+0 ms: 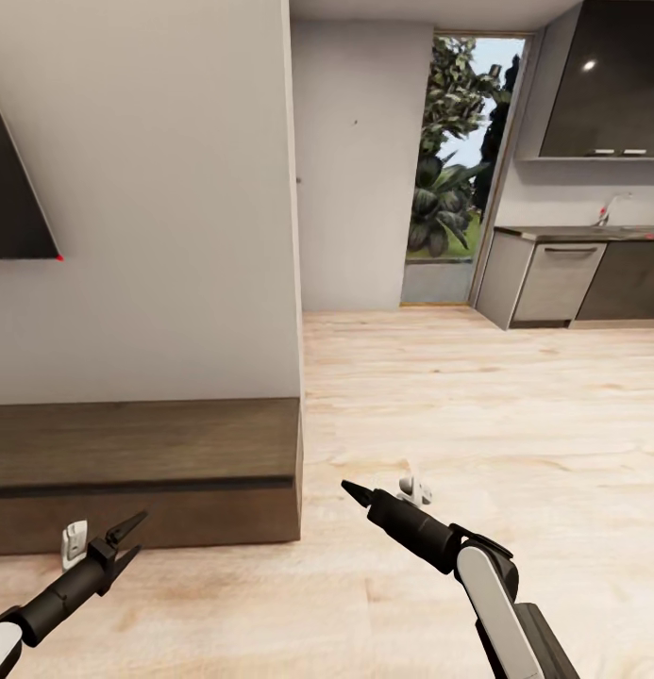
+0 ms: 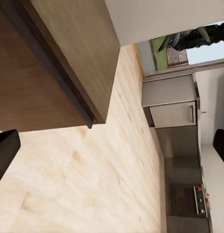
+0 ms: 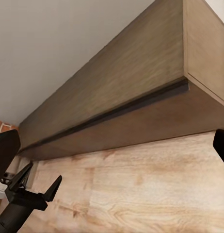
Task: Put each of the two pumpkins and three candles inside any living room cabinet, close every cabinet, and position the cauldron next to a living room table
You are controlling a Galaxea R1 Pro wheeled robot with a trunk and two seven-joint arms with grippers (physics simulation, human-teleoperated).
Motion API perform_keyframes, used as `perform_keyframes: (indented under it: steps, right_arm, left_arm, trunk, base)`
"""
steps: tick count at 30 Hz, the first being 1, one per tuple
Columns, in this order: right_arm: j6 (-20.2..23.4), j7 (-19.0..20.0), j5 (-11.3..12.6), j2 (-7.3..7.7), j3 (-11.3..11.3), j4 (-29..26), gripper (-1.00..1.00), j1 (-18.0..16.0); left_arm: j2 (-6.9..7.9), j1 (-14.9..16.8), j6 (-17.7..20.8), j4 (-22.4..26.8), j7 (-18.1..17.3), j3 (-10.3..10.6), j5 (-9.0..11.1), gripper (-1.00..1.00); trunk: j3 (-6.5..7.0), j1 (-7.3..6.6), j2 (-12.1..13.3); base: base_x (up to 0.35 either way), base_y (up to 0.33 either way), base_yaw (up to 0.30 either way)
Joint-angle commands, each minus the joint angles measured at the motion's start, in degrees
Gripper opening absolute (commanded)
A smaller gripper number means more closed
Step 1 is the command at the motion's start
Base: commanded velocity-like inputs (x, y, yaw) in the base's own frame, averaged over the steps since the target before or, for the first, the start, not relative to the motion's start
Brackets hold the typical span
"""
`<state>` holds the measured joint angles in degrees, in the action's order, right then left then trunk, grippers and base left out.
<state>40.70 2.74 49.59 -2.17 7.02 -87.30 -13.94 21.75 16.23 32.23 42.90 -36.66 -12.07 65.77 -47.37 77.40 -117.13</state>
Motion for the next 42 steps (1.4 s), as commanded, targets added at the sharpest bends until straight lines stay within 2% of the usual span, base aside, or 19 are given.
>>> perform_keyframes:
  steps: [1, 20, 23, 24, 26, 31, 42]
  right_arm:
    - [0.26, 0.25, -0.19, -0.03, -0.08, 0.0, 1.0, -0.03]
    - [0.03, 0.25, -0.19, -0.03, -0.16, 0.14, 1.0, -0.03]
    - [0.01, 0.25, -0.19, -0.03, -0.16, 0.15, 1.0, -0.03]
    - [0.0, 0.25, -0.19, -0.03, -0.16, 0.17, 1.0, -0.03]
    - [0.0, 0.25, -0.19, -0.03, -0.16, 0.19, 1.0, -0.03]
    - [-0.08, 0.25, -0.27, -0.03, -0.16, 0.2, 1.0, -0.03]
    - [-0.09, 0.25, -0.3, -0.03, -0.25, 0.2, 1.0, -0.03]
  left_arm:
    - [0.02, 0.03, 0.44, -0.05, -0.05, -0.06, 0.36, 1.0]
    - [0.05, 0.03, 0.53, -1.92, -0.17, -0.3, 1.0, 1.0]
    - [0.0, 0.03, 0.54, -1.92, -0.11, -1.67, 0.98, 1.0]
    - [-0.06, 0.03, 0.53, -1.9, -0.18, -3.19, 0.94, 1.0]
    - [-0.1, 0.03, 0.5, -1.92, -0.22, -4.45, 0.89, 1.0]
    - [-0.16, 0.03, 0.5, -1.9, -0.25, -5.22, 0.85, 1.0]
    - [-0.49, 0.03, 0.47, -1.94, 0.11, -5.41, 0.93, 1.0]
  trunk:
    - [-0.24, 0.22, -0.44]
    - [-3.65, 4.39, -8.06]
    - [-4.19, 5.05, -9.26]
    - [-4.37, 5.27, -9.66]
    - [-4.73, 5.71, -10.47]
    - [-5.62, 6.81, -12.47]
    - [-7.6, 9.22, -16.88]
  base:
    - [0.0, 0.0, 0.0]
    - [0.0, 0.0, 0.0]
    - [0.0, 0.0, 0.0]
    - [0.0, 0.0, 0.0]
    - [0.0, 0.0, 0.0]
    - [0.0, 0.0, 0.0]
    - [0.0, 0.0, 0.0]
